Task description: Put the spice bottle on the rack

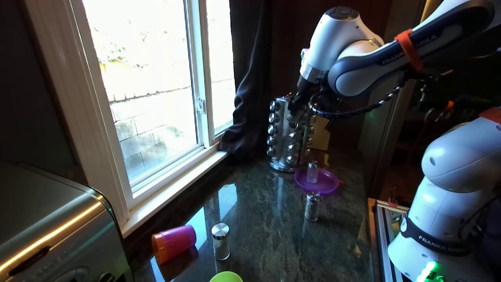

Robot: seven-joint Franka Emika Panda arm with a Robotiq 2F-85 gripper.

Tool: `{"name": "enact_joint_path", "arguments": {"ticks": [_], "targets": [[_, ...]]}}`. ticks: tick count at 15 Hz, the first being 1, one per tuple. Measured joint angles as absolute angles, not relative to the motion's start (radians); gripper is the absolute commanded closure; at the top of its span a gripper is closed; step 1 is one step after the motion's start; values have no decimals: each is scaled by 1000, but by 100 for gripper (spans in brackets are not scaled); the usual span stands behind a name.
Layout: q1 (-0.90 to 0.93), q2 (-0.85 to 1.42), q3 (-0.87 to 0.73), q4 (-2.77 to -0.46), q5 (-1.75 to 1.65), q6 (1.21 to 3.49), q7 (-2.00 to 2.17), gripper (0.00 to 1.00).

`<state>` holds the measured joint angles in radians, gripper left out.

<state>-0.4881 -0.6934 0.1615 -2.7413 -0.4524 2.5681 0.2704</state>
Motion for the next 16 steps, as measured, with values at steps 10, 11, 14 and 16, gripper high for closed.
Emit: {"name": "enact_joint_path", "arguments": {"ticks": [10, 11, 14, 16], "targets": [[-438, -702, 5, -2743, -713, 2569, 287, 76], [-420, -698, -31, -2743, -743, 2569, 284, 76], [-353, -680, -138, -2747, -839, 2569, 266, 76], [-300, -665, -212, -2749, -904, 2569, 255, 76]]}}
